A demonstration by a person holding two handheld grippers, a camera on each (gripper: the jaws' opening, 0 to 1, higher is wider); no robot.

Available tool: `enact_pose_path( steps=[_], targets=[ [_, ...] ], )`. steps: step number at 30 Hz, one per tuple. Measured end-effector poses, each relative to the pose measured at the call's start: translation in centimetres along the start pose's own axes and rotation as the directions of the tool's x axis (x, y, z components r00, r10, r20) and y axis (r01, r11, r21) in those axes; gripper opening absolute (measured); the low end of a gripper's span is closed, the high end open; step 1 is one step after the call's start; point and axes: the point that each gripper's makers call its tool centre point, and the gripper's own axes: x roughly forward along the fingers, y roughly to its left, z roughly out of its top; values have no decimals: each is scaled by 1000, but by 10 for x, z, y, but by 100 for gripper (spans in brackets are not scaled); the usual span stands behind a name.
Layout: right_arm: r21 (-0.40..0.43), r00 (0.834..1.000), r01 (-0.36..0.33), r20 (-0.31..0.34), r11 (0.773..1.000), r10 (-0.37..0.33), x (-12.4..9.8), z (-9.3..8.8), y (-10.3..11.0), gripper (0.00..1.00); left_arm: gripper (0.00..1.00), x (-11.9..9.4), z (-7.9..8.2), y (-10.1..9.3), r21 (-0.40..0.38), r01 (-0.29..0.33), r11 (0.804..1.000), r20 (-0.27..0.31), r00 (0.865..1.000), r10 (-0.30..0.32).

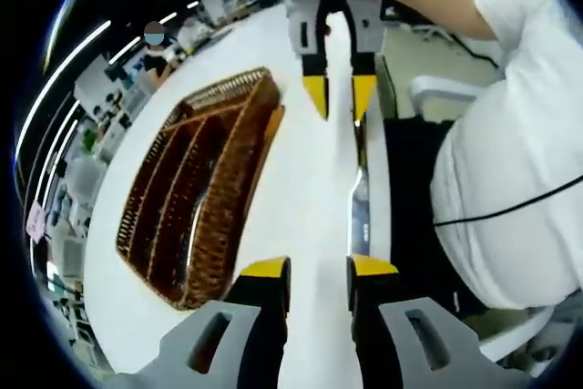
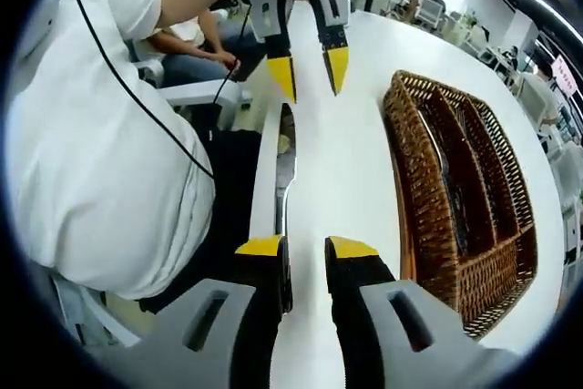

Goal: Arrange the knives, forks, and spoons in their matching storage slots by inserting each utensil handle-first until every utensil is classified and aligned in the correct compartment

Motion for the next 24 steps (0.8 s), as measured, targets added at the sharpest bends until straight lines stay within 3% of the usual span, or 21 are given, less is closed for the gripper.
enact_pose_path(
  steps=[13,24],
  targets=[
    [-9,998,-64,-14,998,64,9,-4,21,17,23,13,-7,-26,-19,73,997,-36,997,-74],
    [-8,996,-85,-29,996,85,13,-7,29,17,20,20,-10,-33,-43,109,993,-46,993,-111]
  ],
)
